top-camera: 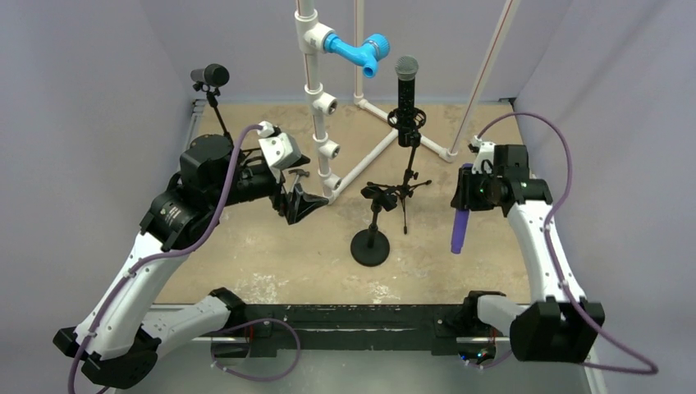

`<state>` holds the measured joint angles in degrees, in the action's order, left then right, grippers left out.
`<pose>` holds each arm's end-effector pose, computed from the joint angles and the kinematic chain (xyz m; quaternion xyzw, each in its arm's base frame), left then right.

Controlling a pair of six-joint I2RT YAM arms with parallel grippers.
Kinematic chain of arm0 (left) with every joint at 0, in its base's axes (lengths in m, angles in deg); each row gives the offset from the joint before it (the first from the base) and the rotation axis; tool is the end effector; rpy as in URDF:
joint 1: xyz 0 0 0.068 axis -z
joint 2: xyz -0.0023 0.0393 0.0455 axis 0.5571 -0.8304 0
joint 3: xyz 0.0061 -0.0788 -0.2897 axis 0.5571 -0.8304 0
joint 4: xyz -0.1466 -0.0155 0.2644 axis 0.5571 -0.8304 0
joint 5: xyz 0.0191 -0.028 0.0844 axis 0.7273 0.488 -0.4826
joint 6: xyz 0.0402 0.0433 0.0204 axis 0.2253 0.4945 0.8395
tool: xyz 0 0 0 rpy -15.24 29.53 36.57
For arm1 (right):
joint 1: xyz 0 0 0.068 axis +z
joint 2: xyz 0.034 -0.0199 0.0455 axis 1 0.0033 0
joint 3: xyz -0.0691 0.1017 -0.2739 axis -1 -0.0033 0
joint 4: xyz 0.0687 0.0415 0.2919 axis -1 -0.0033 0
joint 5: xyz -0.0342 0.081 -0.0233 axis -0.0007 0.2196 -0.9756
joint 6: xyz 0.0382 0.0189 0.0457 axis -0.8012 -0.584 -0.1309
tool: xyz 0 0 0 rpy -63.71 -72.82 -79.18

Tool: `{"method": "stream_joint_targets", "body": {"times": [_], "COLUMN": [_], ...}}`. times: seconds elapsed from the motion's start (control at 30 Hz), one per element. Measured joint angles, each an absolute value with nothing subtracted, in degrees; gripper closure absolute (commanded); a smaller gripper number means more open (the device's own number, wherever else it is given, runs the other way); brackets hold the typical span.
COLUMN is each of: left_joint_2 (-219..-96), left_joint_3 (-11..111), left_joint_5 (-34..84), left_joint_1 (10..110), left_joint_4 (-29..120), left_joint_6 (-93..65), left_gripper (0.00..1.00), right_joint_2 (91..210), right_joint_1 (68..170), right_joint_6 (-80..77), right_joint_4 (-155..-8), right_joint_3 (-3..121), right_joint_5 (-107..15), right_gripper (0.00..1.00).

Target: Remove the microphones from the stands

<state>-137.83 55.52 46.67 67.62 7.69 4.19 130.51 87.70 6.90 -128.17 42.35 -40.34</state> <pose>0.1621 -0.1371 0.4920 0.4129 0.6560 -0.3384 0.5335 0.2477 0.0018 0.3287 -0.0362 0.9308 0.0953 0.3511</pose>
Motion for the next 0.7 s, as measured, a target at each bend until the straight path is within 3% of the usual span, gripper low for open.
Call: {"method": "stream_joint_targets", "body": {"times": [0.47, 0.7], "left_joint_2": [-136.6, -136.5], "left_joint_3": [54.8, 54.2], "left_joint_5": [46.3, 46.5], "left_joint_1": [67.6, 66.8], "left_joint_4": [7.7, 8.3], "left_joint_6": [4.2, 3.6], "left_gripper": [0.00, 0.00], "right_joint_2": [158.6, 165.0], "right_joint_1": [87.5, 87.6], "right_joint_6": [12.0, 12.3], "right_joint_4": [-134.8, -135.6], "right_joint_3": [44.4, 45.6], "right_joint_5": [-40.5, -40.2], "right_gripper": [1.00, 0.98]}}
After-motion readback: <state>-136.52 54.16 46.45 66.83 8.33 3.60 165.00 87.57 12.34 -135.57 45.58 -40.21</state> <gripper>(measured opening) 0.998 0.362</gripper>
